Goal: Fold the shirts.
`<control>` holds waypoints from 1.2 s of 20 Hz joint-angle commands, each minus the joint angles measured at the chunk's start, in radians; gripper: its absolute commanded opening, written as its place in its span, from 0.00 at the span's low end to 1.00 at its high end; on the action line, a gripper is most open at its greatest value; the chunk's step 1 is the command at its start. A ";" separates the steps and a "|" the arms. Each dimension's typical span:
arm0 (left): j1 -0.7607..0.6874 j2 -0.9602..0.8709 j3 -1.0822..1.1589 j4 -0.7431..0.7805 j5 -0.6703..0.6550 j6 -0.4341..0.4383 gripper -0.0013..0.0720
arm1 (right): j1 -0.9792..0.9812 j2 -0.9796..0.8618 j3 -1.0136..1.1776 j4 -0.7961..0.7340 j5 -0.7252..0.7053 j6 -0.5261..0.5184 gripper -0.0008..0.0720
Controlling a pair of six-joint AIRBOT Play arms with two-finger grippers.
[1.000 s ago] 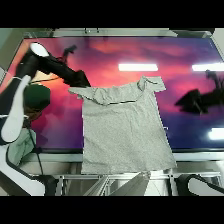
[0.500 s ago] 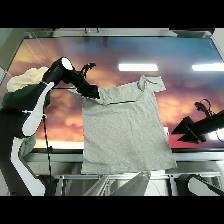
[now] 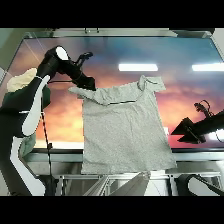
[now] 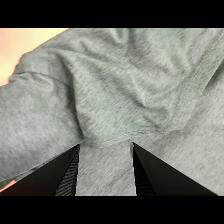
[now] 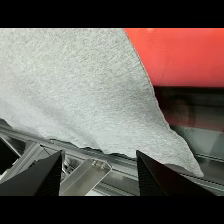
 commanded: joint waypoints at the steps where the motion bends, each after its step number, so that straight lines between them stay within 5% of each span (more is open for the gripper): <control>1: 0.019 -0.019 -0.028 0.011 0.000 -0.032 0.49 | 0.000 0.000 0.000 0.000 -0.005 -0.002 0.74; 3: 0.010 -0.043 -0.064 0.011 0.013 -0.030 0.49 | -0.001 0.000 0.000 0.000 -0.005 0.001 0.75; 4: -0.002 -0.054 -0.064 0.010 0.028 -0.029 0.49 | 0.000 0.000 0.000 0.000 -0.005 0.001 0.92; 5: -0.017 -0.066 -0.059 0.011 0.034 -0.029 0.49 | 0.000 0.000 0.000 0.004 -0.005 0.002 0.94; 12: -0.088 -0.149 0.055 0.013 0.020 -0.028 0.48 | 0.000 0.000 0.000 0.002 -0.003 0.001 0.94; 14: -0.085 -0.148 0.056 0.013 0.023 -0.026 0.03 | 0.000 -0.003 0.000 -0.028 0.007 0.015 0.94; 18: -0.053 -0.148 0.056 -0.009 0.034 -0.026 0.04 | 0.000 -0.034 -0.026 -0.049 -0.013 -0.010 0.94; 24: 0.054 -0.129 0.056 -0.240 0.021 -0.017 0.04 | 0.085 -0.129 -0.045 -0.053 -0.095 -0.072 0.94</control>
